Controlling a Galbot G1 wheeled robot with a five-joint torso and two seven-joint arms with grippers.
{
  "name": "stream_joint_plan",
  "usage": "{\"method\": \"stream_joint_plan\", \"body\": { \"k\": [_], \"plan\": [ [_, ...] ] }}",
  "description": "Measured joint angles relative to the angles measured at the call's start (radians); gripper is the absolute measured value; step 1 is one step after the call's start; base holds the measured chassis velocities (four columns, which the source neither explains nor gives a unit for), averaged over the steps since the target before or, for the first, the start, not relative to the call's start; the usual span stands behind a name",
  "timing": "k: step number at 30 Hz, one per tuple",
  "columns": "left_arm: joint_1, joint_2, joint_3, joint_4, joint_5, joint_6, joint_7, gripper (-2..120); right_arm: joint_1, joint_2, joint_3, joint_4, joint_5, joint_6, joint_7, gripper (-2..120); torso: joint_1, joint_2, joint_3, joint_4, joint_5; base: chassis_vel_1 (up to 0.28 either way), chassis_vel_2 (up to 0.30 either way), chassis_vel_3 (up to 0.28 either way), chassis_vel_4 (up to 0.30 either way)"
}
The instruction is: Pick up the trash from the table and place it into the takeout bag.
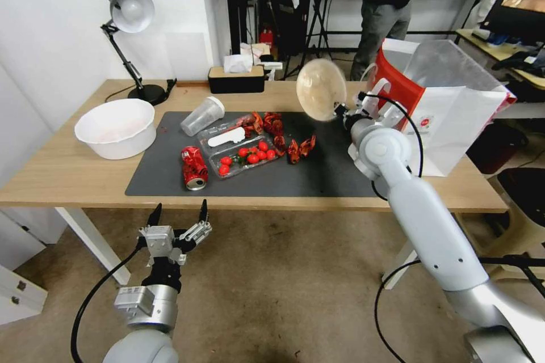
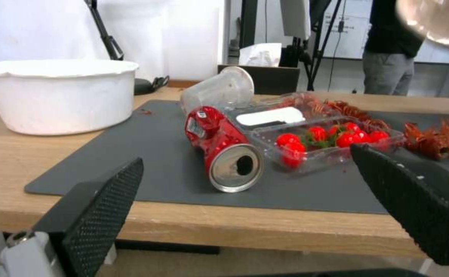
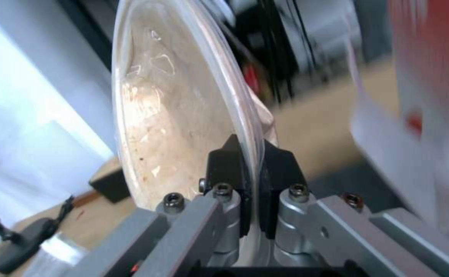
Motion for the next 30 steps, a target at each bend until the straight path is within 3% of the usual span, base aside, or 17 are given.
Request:
{"method": "stream_joint_plan", "body": {
  "k": [2,6,12,15,19,30],
  "plan": [
    [0.004,-0.003,-0.001,-0.001,0.003,0.000,-0.001,100,-0.027,-0.023,-0.004,0.037,-0.197,0.049,-0.097,1,0.000,0.000,0.000,-0.0002,0.0001,0.000,0.000,0.000,0.000],
    [0.007,-0.008,-0.001,-0.001,0.011,-0.001,-0.001,100,-0.047,-0.038,-0.006,0.072,-0.322,0.087,-0.134,1,0.000,0.000,0.000,-0.0001,0.0000,0.000,0.000,0.000,0.000],
    [0.007,-0.013,-0.001,0.000,0.014,-0.002,-0.001,100,-0.061,-0.047,0.003,0.107,-0.490,0.144,-0.125,1,0.000,0.000,0.000,0.0001,0.0001,0.000,0.000,0.000,0.000],
    [0.007,-0.014,-0.001,0.001,0.015,-0.003,-0.001,100,-0.058,-0.059,0.036,0.138,-0.593,0.157,-0.068,1,0.000,0.000,0.000,0.0000,0.0001,0.000,0.000,0.000,0.000],
    [0.009,-0.016,-0.003,0.002,0.016,-0.004,-0.001,100,-0.046,-0.084,0.085,0.165,-0.669,0.134,0.001,1,0.000,0.000,0.000,-0.0001,0.0000,0.000,0.000,0.000,0.000],
    [0.009,-0.021,0.001,0.003,0.019,-0.004,-0.001,100,-0.028,-0.178,0.170,0.166,-0.654,0.044,0.124,1,0.000,0.000,0.000,-0.0003,0.0002,0.000,0.000,0.000,0.000]
  ]
}}
